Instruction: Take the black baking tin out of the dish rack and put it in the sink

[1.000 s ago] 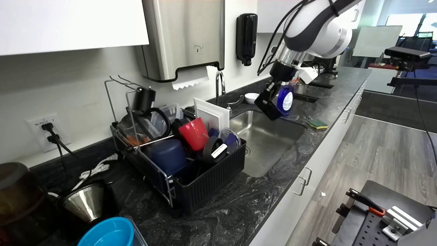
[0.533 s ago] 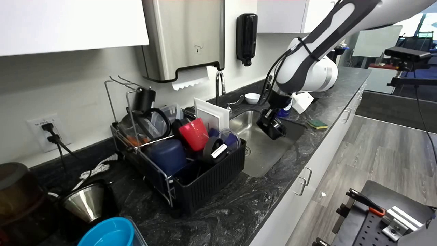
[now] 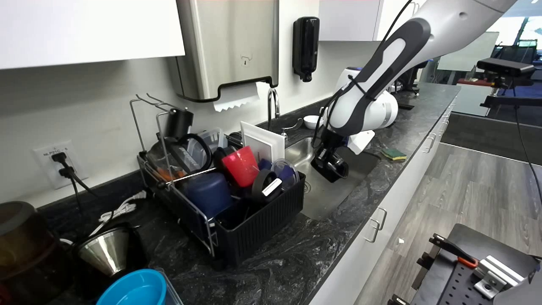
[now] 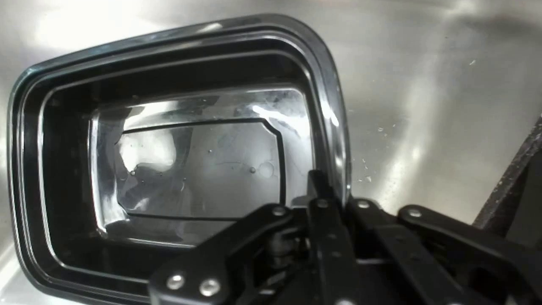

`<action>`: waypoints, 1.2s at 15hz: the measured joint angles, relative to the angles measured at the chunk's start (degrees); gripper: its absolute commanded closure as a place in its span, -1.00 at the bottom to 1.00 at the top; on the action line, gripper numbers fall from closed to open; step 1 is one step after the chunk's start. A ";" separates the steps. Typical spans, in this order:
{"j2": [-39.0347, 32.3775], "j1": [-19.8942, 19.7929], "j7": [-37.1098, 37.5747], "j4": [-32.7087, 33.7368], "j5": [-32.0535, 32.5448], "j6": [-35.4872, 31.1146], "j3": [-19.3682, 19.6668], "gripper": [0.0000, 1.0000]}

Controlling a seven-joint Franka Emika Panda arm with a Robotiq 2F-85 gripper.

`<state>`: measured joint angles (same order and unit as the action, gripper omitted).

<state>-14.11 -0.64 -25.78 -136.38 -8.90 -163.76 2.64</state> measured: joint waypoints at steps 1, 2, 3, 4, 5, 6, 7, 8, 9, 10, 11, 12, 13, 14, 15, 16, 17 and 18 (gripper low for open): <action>-1.78 -0.35 0.81 1.59 0.96 0.09 -0.10 0.98; -3.52 -0.73 1.61 3.16 2.08 0.17 -0.13 0.98; -5.20 -1.16 2.43 4.68 3.30 0.23 -0.13 0.98; -6.78 -1.64 3.08 6.17 4.48 0.31 -0.12 0.98; -8.18 -2.16 3.43 7.60 5.32 0.47 -0.12 0.98; -9.42 -2.69 3.55 8.98 5.91 0.75 -0.15 0.98; -10.47 -3.25 3.55 10.33 6.30 1.37 -0.22 0.98; -11.41 -3.86 3.55 11.64 6.43 2.39 -0.44 0.98; -12.25 -4.67 3.45 12.90 6.43 3.66 -1.02 0.98; -13.00 -5.54 3.28 14.07 6.43 5.11 -1.76 0.98; -13.73 -6.47 2.87 15.11 6.42 6.44 -2.63 0.98; -14.39 -7.39 2.32 15.97 6.38 7.50 -3.53 0.98; -15.06 -8.20 1.74 16.71 6.37 8.40 -4.27 0.98; -15.69 -8.88 1.23 17.29 6.37 9.09 -4.81 0.98; -16.32 -9.43 0.73 17.79 6.37 9.49 -5.13 0.98; -16.92 -9.87 0.27 18.15 6.37 9.75 -5.32 0.98; -17.41 -10.23 -0.16 18.53 6.37 10.00 -5.42 0.98; -17.90 -10.52 -0.54 18.91 6.37 10.30 -5.44 0.98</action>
<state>-32.01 -11.16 -26.32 -117.47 -2.53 -153.46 -2.80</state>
